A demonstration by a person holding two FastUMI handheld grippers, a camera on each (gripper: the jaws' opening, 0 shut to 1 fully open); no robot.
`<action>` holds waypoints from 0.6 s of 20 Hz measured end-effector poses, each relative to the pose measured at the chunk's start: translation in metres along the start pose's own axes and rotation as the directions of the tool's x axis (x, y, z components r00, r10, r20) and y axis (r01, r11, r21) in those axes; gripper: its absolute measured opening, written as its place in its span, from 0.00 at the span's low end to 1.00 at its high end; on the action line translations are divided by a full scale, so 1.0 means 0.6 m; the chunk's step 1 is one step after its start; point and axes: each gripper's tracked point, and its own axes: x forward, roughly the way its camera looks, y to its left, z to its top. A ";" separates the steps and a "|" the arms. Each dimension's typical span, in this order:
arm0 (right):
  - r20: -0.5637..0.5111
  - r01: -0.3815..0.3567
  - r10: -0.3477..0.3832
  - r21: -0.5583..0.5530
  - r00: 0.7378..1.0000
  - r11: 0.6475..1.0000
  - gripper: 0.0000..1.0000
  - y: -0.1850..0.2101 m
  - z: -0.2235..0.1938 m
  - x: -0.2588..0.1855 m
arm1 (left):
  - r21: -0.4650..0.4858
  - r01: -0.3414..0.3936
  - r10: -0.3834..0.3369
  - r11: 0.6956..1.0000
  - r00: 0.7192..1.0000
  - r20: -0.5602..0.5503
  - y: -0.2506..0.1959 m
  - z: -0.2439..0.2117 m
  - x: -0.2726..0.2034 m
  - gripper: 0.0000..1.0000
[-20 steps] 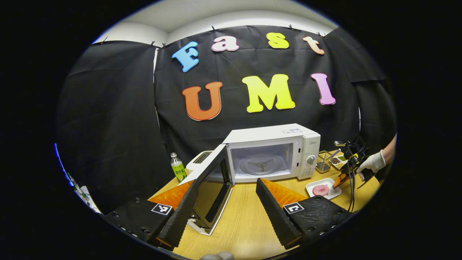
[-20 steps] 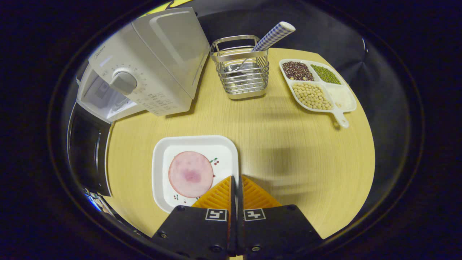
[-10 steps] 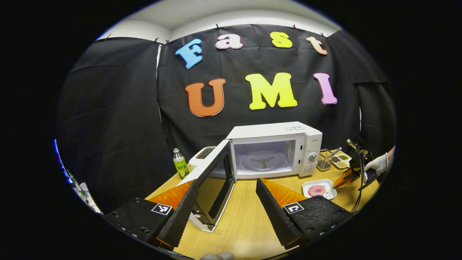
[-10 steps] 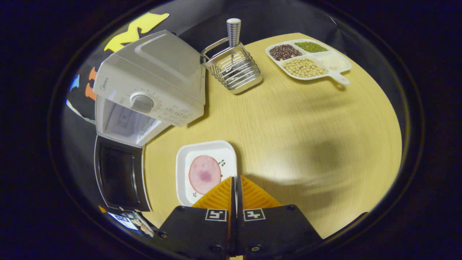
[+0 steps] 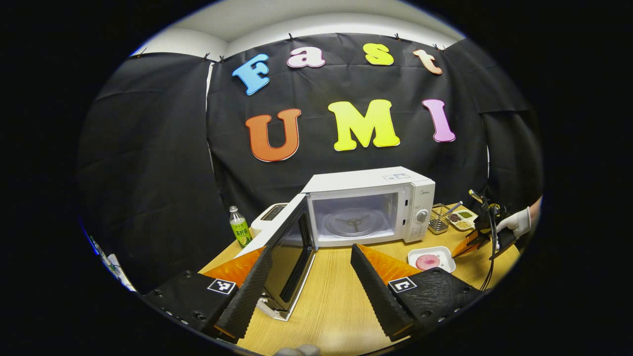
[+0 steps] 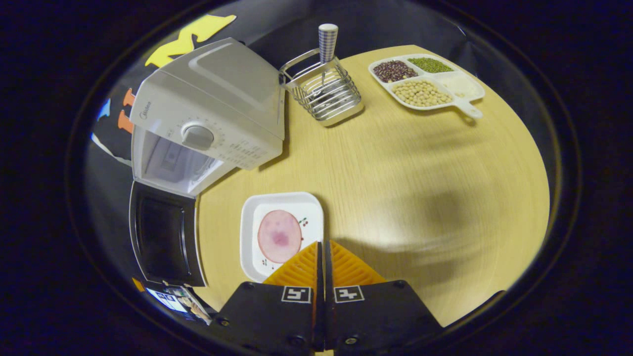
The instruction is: Open the microwave oven with the left hand, put the food in, and close the microwave oven.
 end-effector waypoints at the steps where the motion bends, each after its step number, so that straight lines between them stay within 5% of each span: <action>1: -0.006 -0.004 0.004 0.001 1.000 1.000 0.04 0.003 -0.003 0.001 | -0.003 0.000 0.000 1.000 1.000 -0.001 0.001 -0.001 0.000 0.96; 12: -0.092 0.049 -0.048 0.016 0.995 0.999 0.06 0.012 -0.025 0.031 | -0.024 -0.009 0.008 1.000 1.000 -0.021 0.011 -0.024 0.004 0.96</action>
